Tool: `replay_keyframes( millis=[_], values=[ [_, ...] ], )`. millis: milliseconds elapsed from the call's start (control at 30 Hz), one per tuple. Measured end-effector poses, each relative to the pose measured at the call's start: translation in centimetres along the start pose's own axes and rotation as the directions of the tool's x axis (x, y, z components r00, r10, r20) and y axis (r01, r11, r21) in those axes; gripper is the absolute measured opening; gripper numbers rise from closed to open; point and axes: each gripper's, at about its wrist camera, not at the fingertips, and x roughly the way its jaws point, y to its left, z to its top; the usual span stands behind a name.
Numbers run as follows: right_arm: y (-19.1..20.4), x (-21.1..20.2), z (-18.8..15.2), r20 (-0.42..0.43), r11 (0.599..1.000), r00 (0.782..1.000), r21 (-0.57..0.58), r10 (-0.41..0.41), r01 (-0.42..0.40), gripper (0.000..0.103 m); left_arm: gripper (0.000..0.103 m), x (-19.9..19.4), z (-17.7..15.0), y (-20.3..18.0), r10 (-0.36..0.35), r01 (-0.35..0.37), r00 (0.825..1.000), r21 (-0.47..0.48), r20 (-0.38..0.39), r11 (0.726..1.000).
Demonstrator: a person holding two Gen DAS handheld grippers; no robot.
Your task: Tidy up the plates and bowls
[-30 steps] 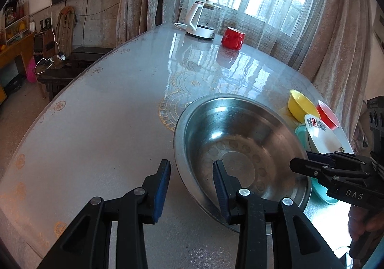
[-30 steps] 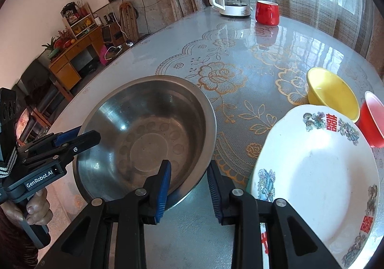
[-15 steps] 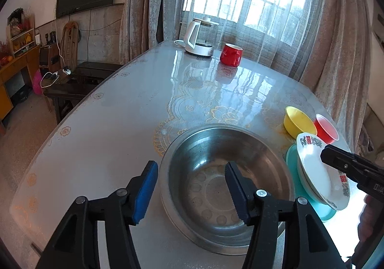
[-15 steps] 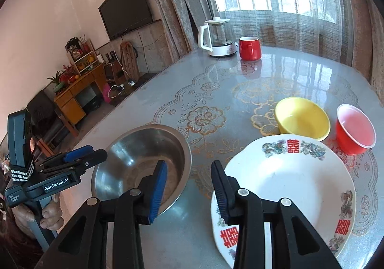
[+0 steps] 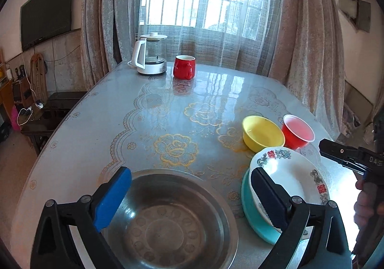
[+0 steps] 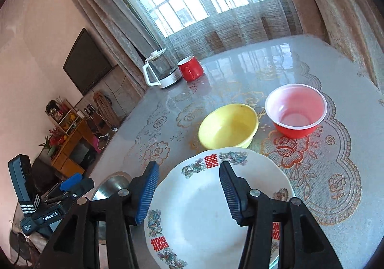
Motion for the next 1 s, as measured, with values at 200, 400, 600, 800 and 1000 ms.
replay_keyframes(
  millis=[200, 400, 600, 800, 1000],
  values=[
    [-4.8, 1.0, 2.4, -0.026, 0.981, 0.999, 0.194, 0.019, -0.014, 0.053, 0.102, 3.0, 2.4, -2.0, -0.030, 0.031, 0.998, 0.011, -0.047, 0.999],
    [-7.1, 3.8, 3.9, -0.080, 0.962, 0.997, 0.273, 0.009, 0.014, 0.053, 0.100, 6.5, 4.4, -3.7, -0.051, 0.053, 0.990, 0.015, -0.131, 0.998],
    [-8.7, 6.8, 4.6, -0.140, 0.941, 0.990, 0.333, -0.015, 0.062, 0.044, 0.092, 9.2, 6.1, -5.4, -0.071, 0.074, 0.985, 0.013, -0.155, 0.997],
    [-10.2, 9.0, 4.9, -0.194, 0.920, 0.980, 0.376, -0.034, 0.107, 0.039, 0.090, 12.6, 6.8, -6.4, -0.090, 0.089, 0.972, -0.014, -0.219, 0.996],
    [-10.5, 10.7, 5.0, -0.229, 0.914, 0.973, 0.386, -0.036, 0.125, 0.031, 0.069, 16.5, 6.9, -6.4, -0.153, 0.126, 0.935, -0.103, -0.320, 0.987]
  ],
)
